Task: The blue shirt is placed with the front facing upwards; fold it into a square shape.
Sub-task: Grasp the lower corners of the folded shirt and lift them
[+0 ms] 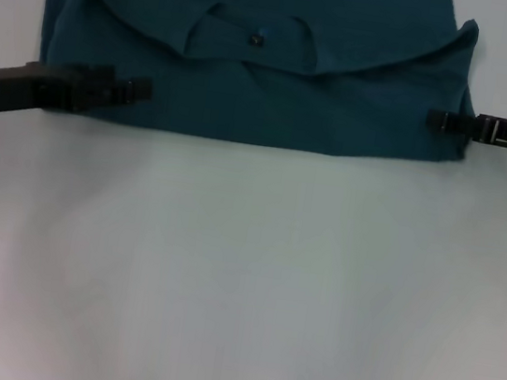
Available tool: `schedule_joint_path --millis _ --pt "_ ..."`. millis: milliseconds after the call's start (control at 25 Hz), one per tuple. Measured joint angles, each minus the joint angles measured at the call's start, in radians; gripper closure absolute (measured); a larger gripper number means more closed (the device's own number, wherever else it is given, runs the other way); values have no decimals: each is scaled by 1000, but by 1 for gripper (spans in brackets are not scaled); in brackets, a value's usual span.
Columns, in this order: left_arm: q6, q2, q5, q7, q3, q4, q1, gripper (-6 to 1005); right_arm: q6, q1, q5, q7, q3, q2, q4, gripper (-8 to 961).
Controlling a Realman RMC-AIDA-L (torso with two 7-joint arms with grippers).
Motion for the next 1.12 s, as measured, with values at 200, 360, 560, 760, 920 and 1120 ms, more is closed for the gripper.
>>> schedule_joint_path --millis 200,360,560,760,920,1120 --pt "0 1 0 0 -1 -1 -2 139 -13 12 -30 43 -15 -1 -2 409" --pt "0 2 0 0 -5 -2 -3 140 -7 9 -32 47 -17 -1 4 529" --pt "0 3 0 0 -6 -1 -3 140 -6 7 -33 48 -16 -2 4 685" --pt "0 3 0 0 -3 -1 -1 139 -8 4 -33 46 -15 -3 5 858" --pt "0 4 5 -4 -2 2 10 139 -9 0 -30 41 -10 -8 7 903" --pt "-39 6 8 -8 -7 12 27 139 -5 2 -28 40 -10 -10 7 913"
